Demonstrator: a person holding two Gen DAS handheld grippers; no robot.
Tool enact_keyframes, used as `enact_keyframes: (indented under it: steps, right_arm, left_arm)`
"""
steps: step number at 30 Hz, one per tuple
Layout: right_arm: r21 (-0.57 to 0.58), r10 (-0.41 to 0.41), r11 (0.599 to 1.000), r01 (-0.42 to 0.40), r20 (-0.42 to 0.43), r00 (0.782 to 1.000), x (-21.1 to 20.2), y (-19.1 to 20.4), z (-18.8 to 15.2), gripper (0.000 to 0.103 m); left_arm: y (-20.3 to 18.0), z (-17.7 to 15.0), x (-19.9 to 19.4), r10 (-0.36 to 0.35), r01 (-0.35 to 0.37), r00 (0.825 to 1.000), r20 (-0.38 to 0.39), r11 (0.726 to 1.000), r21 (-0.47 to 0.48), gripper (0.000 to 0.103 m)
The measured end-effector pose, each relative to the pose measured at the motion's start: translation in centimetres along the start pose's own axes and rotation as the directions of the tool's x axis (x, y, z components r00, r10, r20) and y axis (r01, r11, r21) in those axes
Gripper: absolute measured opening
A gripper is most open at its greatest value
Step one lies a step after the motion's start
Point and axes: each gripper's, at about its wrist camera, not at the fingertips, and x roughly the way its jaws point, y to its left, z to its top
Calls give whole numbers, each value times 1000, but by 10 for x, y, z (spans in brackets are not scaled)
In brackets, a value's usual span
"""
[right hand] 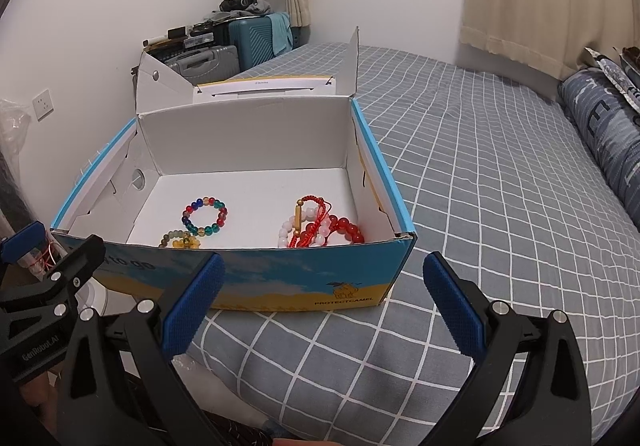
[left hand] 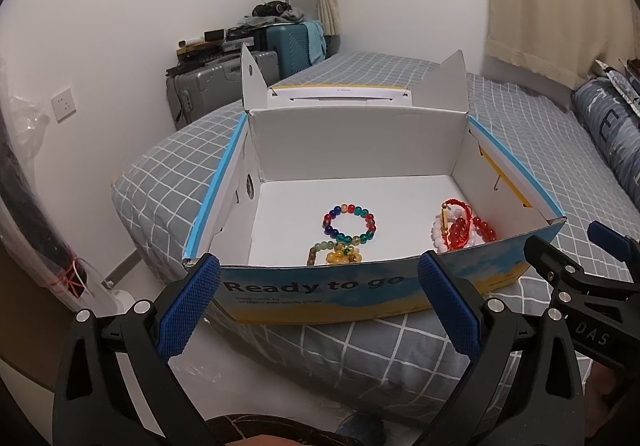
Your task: Organize jewelry
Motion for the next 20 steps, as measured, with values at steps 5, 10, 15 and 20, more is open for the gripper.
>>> enact_keyframes:
  steps: [5,10,15,20]
  right_arm:
    - [-1,1,1000,-1,0,1000,0,0,0,95]
    - [0,-1,1000,1,0,1000,0,0,0,95]
    - [1,0,1000,0,0,1000,0,0,0,95]
    - [-1,0,1000,0,-1,1000,0,0,0,95]
  left_arm:
    - [1,0,0,-3,3,1000,-1,1000,-6,97]
    - [2,-1,0,-3,3,1000,0,1000,-10,97]
    - [1,-1,0,-7,7,1000,0,1000,-5,97]
    - [1,-1,0,-13,13,1000,0,1000,-4,97]
